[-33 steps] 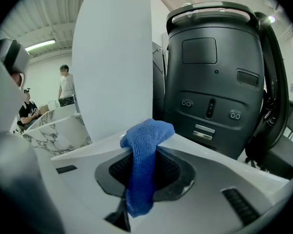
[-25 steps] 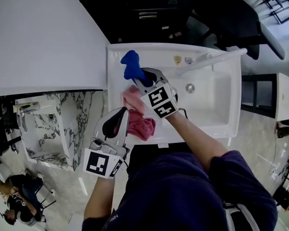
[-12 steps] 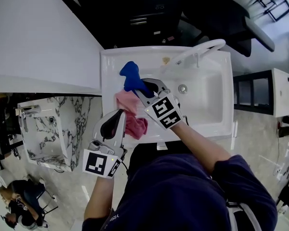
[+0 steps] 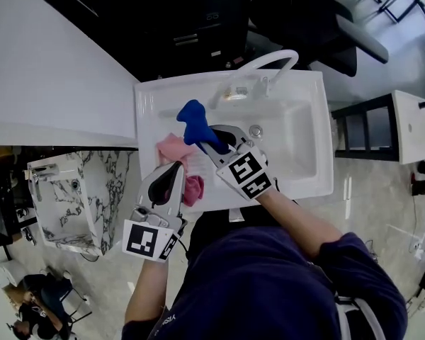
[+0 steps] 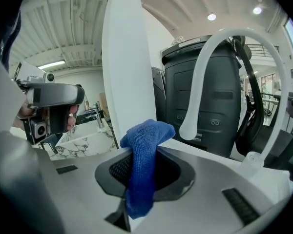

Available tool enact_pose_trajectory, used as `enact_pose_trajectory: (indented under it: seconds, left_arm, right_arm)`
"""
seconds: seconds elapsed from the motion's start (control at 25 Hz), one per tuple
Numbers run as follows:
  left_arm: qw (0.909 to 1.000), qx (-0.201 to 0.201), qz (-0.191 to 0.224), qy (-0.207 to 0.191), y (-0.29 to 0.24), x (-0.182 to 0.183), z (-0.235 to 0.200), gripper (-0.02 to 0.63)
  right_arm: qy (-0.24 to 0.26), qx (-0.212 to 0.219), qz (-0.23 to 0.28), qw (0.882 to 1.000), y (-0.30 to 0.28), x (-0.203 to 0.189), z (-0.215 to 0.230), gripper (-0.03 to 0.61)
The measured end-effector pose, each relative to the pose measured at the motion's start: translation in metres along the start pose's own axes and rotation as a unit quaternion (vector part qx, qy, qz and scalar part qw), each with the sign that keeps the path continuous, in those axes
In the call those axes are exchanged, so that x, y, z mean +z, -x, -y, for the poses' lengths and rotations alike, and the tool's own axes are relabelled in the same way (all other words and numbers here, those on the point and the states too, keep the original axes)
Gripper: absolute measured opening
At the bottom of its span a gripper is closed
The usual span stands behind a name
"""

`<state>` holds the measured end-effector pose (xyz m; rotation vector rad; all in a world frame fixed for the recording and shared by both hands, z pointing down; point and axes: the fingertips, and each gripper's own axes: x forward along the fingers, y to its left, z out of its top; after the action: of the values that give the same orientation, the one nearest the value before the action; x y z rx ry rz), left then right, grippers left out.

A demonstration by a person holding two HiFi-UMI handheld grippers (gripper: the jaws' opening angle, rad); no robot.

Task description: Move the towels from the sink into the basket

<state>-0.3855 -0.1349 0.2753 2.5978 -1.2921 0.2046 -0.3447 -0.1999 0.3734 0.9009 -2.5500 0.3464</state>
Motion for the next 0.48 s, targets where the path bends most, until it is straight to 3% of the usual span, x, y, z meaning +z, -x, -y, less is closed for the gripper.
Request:
enact_pose_trajectory:
  seconds: [0.48]
  left_arm:
    - [0.9999, -0.011, 0.004, -0.011, -0.033, 0.009, 0.061, 0.003]
  right_arm:
    - [-0.007, -0.004, 0.018, 1.000, 0.071, -0.011, 0.028, 0.075]
